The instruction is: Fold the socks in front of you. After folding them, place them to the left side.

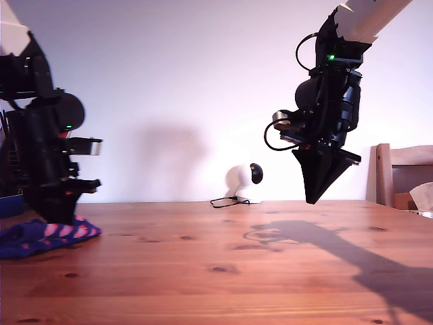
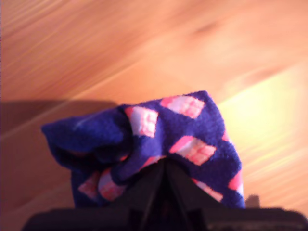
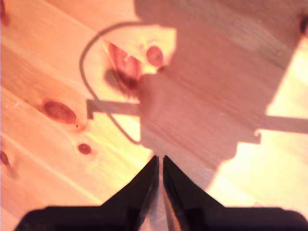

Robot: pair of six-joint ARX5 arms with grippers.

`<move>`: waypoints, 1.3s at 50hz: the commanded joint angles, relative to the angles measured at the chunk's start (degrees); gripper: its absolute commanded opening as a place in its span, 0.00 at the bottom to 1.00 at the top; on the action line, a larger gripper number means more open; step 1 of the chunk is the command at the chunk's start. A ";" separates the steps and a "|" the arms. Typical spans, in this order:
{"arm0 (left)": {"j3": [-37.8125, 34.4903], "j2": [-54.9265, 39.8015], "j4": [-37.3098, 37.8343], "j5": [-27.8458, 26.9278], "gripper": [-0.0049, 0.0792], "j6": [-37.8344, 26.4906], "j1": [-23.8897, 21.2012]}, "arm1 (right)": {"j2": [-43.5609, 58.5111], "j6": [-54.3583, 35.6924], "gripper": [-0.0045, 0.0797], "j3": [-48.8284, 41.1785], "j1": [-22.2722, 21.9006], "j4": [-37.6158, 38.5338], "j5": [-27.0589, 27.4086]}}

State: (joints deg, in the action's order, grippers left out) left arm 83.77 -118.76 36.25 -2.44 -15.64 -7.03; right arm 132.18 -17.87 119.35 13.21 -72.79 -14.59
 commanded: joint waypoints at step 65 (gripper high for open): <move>-9.77 25.97 -8.24 -25.88 0.04 2.12 -6.73 | -16.28 -0.55 0.04 -0.04 5.29 10.86 -6.88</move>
State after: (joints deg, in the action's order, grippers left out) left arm 77.28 -94.00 28.64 -27.53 -13.26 -14.15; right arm 116.73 -18.83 119.35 18.17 -61.87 -21.28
